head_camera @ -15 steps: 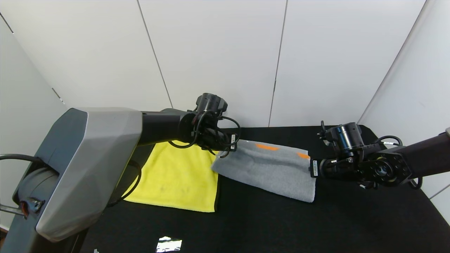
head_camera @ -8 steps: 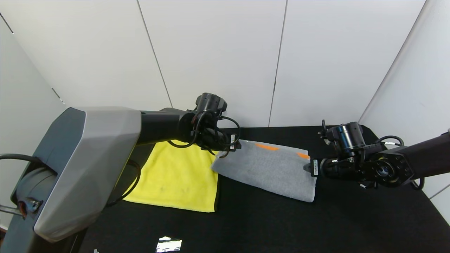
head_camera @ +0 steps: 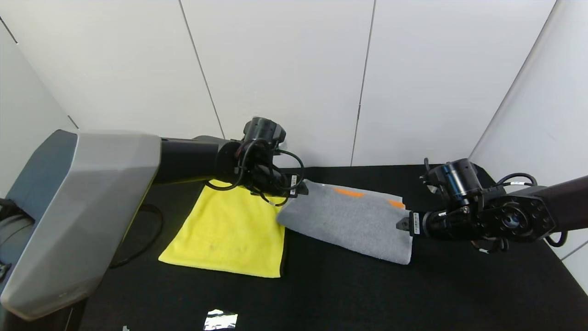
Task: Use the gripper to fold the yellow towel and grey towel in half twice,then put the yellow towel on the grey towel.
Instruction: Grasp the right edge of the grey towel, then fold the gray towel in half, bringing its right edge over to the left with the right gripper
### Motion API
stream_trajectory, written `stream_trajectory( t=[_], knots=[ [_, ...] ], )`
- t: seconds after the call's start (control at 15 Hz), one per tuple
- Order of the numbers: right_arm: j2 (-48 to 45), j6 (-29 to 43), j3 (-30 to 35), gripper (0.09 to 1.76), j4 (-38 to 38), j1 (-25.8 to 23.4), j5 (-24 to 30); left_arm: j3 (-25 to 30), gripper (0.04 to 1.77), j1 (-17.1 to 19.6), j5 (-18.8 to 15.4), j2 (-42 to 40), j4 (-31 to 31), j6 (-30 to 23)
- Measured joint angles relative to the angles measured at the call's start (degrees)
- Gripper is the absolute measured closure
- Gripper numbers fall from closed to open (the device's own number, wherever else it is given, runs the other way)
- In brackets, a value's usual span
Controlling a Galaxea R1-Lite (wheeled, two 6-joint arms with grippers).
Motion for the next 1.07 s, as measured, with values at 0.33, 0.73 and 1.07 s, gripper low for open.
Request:
stream_trajectory(
  t=[0.33, 0.73, 1.07],
  knots=[
    [0.50, 4.63, -1.95, 0.22, 5.57, 2.32, -0.05, 4.93, 0.17, 1.24, 0.05, -4.13, -0.61, 0.13],
    [3.67, 9.09, -3.47, 0.18, 5.71, 6.05, -1.89, 7.24, 0.13, 2.33, -0.15, -7.23, -0.99, 0.11],
    [6.18, 11.28, -4.72, 0.16, 5.66, 7.00, -3.39, 7.02, 0.12, 3.17, -0.20, -7.78, -0.99, 0.17]
  ],
)
